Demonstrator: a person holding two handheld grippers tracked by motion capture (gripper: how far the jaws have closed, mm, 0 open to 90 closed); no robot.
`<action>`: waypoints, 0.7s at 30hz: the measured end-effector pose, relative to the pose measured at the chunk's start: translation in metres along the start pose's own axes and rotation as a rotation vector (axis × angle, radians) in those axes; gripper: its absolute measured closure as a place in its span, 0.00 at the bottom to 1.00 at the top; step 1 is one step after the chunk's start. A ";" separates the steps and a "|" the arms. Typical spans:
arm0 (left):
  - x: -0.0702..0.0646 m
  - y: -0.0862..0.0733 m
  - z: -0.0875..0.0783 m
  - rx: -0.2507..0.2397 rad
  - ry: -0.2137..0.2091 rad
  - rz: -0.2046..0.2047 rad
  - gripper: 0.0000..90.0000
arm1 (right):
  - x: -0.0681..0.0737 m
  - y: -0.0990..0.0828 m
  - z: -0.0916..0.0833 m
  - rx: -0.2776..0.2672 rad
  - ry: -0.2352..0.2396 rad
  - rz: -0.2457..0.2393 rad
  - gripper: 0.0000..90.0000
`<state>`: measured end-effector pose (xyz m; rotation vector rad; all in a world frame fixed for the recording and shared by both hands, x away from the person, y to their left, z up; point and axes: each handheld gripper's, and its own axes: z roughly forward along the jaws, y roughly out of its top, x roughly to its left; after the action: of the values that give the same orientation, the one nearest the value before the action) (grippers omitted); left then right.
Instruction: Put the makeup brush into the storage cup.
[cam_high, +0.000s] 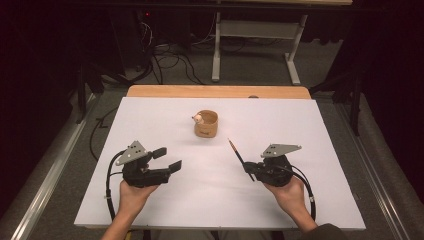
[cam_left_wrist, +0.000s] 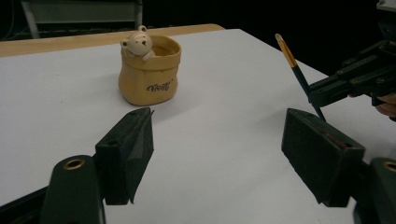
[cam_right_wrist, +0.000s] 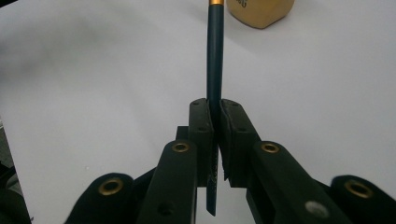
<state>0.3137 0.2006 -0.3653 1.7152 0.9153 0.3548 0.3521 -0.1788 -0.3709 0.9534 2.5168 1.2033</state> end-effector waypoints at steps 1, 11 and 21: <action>-0.001 0.001 0.001 0.000 -0.004 0.004 0.29 | 0.000 0.000 0.000 0.000 0.000 0.000 0.96; -0.014 0.012 0.013 0.005 -0.046 0.039 0.30 | 0.000 0.000 -0.002 -0.021 0.000 -0.007 0.96; -0.023 0.018 0.026 0.008 -0.087 0.040 0.30 | 0.000 0.000 -0.002 -0.027 0.001 -0.015 0.96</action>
<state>0.3224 0.1648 -0.3529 1.7446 0.8208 0.3014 0.3511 -0.1805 -0.3699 0.9262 2.4980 1.2301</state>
